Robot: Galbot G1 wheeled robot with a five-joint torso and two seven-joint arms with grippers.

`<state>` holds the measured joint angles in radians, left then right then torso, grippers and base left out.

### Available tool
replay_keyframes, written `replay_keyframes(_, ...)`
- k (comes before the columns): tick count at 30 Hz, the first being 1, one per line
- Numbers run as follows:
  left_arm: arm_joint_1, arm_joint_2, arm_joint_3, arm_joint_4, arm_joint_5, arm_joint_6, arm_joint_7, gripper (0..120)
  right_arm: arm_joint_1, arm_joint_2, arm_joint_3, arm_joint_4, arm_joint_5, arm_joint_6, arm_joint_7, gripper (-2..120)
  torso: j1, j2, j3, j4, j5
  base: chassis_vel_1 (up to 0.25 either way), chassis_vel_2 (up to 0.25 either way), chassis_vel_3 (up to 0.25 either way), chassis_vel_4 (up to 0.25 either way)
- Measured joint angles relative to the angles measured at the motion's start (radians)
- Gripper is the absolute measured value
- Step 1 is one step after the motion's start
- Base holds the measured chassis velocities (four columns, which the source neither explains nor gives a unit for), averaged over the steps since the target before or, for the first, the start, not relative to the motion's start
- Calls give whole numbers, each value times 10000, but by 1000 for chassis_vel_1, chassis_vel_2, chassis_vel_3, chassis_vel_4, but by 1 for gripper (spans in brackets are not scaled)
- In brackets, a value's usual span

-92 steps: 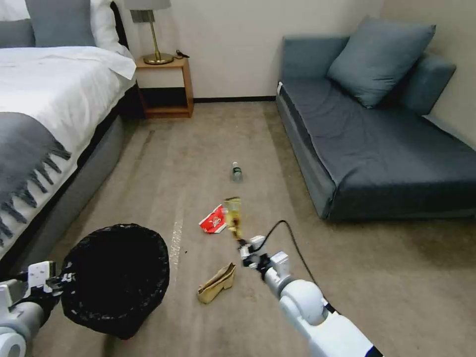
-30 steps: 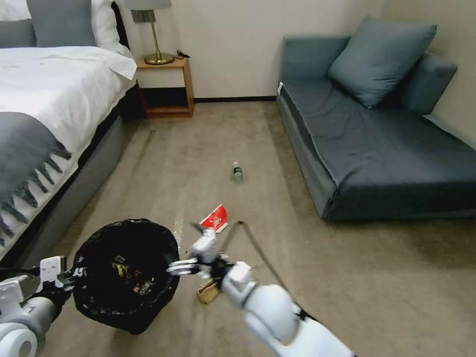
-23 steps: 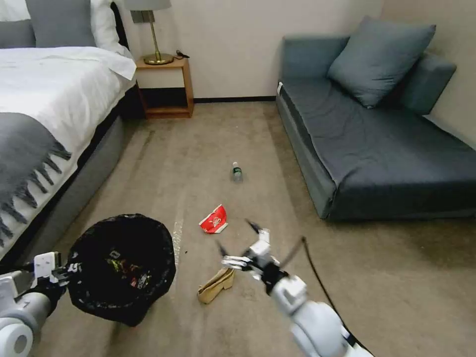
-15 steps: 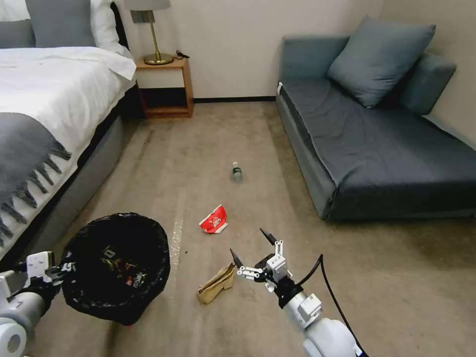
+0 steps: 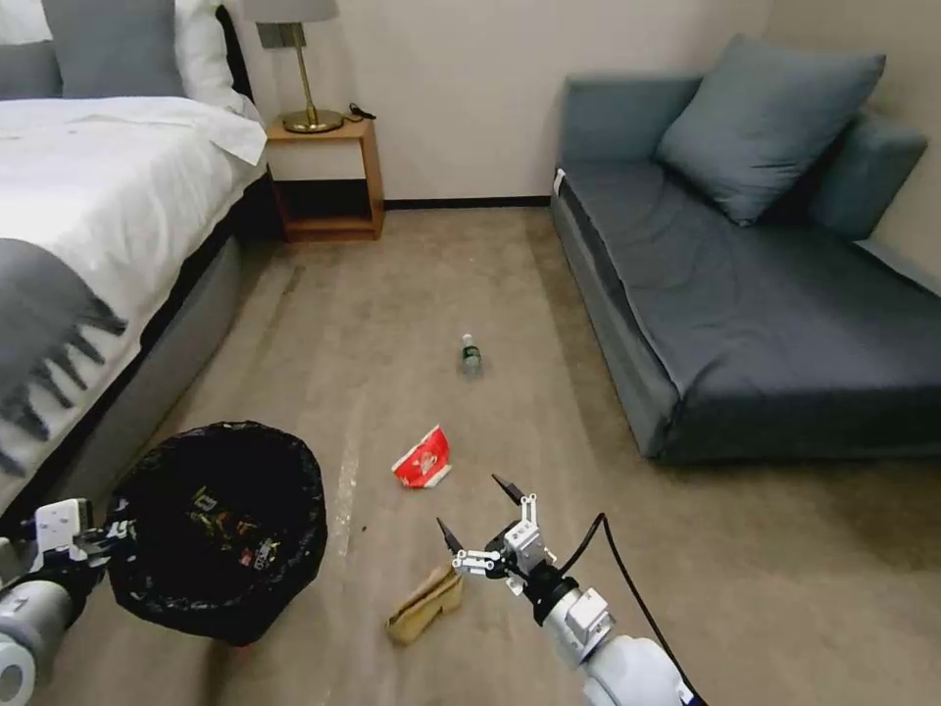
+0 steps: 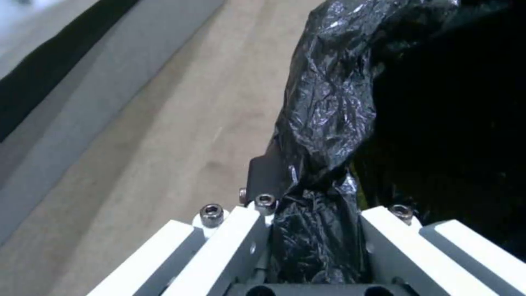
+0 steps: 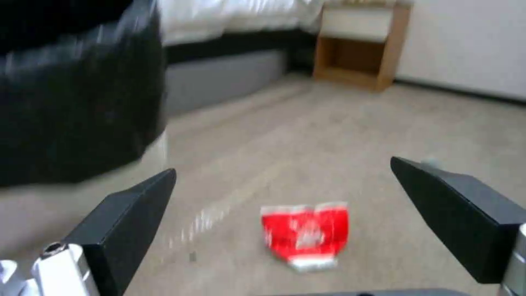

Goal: Pick up the trash bin, then pick up the garbage on the floor and place it into the trash bin.

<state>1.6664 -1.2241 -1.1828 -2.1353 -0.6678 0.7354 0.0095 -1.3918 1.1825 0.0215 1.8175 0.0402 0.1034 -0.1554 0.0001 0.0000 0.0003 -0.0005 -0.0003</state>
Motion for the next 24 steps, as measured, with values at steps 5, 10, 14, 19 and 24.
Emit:
replay_keyframes(5, 155, 0, -18, 13, -7, 0, 1, 3, 871, -568, -601, -787, 170, -1061, -817, 100, -1, 0, -2, 6, 3, -14, 24, -1, -3)
replay_keyframes(10, 290, -23, -43, 63, -8, 1, 11, 3, 2312, -830, -1275, -1985, -460, -1412, -2013, 100, -1, 0, -3, 7, 2, 44, -24, -46, 44)
replay_keyframes(14, 357, -95, -105, 72, -10, 0, 20, 3, 3391, -848, -1867, -2900, -1131, -1410, -3110, 100, -1, 1, -2, 6, 2, 0, 0, 0, 0)
replay_keyframes(19, 455, -173, -261, 72, 1, 0, 34, 3, 4561, -417, -2553, -4489, -2601, -463, -3884, 100, -1, 0, -2, 6, 3, 0, 0, 0, 0)
replay_keyframes(24, 536, -192, -399, 77, 3, 1, 37, 3, 5162, -116, -2928, -5357, -3199, 158, -4282, 100, -1, 0, -2, 6, 1, 0, 0, 0, 0)
